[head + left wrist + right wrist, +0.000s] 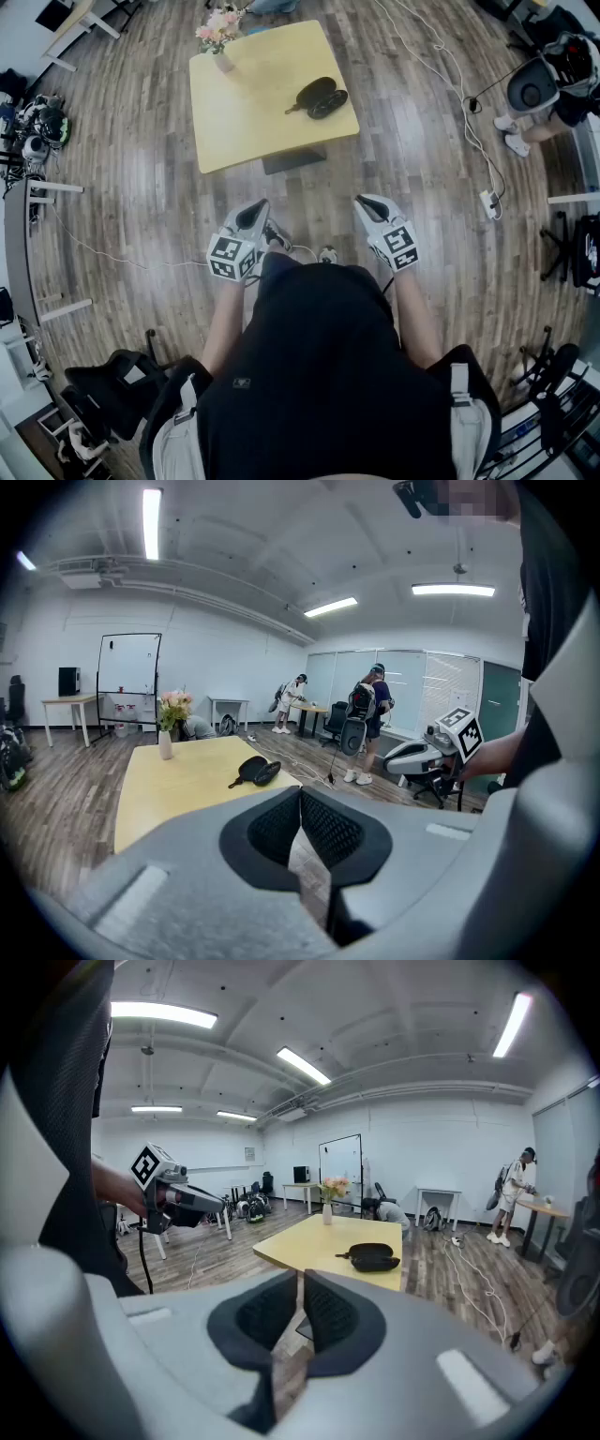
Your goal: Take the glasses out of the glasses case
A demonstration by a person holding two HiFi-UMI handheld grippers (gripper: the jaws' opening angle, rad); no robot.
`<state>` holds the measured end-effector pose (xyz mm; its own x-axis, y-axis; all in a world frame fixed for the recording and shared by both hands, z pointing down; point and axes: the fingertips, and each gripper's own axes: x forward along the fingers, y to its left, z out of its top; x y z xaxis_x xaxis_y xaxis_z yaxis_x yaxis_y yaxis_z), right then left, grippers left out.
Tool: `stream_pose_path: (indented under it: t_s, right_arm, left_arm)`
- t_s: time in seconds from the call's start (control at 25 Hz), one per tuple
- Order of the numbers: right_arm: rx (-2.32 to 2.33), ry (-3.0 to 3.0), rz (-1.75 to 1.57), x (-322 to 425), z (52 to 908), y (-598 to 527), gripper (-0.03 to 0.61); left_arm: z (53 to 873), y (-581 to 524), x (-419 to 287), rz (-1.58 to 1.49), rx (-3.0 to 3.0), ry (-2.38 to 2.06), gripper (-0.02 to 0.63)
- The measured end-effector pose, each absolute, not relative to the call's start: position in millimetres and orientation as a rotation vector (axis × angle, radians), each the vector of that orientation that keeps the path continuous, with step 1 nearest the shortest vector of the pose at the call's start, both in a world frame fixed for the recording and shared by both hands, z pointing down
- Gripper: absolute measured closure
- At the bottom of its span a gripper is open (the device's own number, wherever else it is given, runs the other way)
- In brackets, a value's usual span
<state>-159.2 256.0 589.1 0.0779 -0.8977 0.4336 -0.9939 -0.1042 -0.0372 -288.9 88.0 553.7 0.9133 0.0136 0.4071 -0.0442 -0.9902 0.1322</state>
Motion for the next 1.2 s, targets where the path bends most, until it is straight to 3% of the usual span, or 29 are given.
stream_pose_path:
  t_s: [0.72, 1.2]
  right_arm:
    - [2.070, -1.902, 0.521, -150.2, 592.0, 262.4, 0.554]
    - [2.048, -1.901, 0.553, -131.0, 599.9, 213.1, 0.554]
  left_arm:
    - [547.4, 99.8, -282.8, 0.604, 2.947, -0.057, 0.601]
    - [565.3, 52.2, -281.0, 0.624, 2.863, -0.091, 0.601]
